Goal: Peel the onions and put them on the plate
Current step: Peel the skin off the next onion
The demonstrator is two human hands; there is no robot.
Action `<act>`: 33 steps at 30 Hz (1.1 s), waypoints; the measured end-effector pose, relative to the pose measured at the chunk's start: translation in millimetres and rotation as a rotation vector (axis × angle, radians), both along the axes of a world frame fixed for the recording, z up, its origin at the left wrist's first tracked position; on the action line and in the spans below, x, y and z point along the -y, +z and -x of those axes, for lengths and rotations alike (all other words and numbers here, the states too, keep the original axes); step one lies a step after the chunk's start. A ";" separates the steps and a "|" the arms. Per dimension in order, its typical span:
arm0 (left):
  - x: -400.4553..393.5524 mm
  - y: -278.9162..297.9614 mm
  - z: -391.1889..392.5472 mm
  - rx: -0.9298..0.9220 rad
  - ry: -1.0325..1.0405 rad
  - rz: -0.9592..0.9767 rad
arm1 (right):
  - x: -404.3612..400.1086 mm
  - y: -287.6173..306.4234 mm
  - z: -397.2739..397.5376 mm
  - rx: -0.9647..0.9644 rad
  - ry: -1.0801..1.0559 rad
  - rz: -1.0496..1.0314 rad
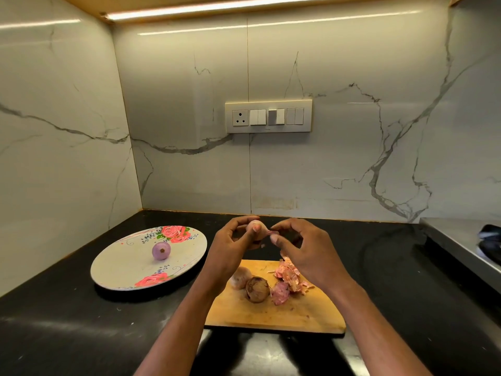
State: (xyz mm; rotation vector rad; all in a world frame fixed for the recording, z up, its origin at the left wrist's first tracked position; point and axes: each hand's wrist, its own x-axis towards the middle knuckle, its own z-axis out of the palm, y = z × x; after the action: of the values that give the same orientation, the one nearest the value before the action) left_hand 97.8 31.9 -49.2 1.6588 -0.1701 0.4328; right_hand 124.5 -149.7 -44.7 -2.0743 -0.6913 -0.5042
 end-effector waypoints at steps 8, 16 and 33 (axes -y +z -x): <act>7.2 -0.2 0.5 -0.040 0.007 -0.032 | -0.9 -7.5 -4.2 0.341 -0.160 0.189; 19.0 -3.4 1.4 -0.012 0.132 -0.053 | -10.3 -8.0 1.0 0.499 -0.333 0.328; 15.3 4.2 5.6 -0.140 -0.091 0.262 | -6.0 0.9 -2.5 -0.217 0.026 -0.349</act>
State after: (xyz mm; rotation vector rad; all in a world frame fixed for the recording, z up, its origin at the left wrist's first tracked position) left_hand 92.2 16.6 -45.0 1.4121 -0.0806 0.2565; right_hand 127.0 -143.7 -43.8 -1.7569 -0.4647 -0.3501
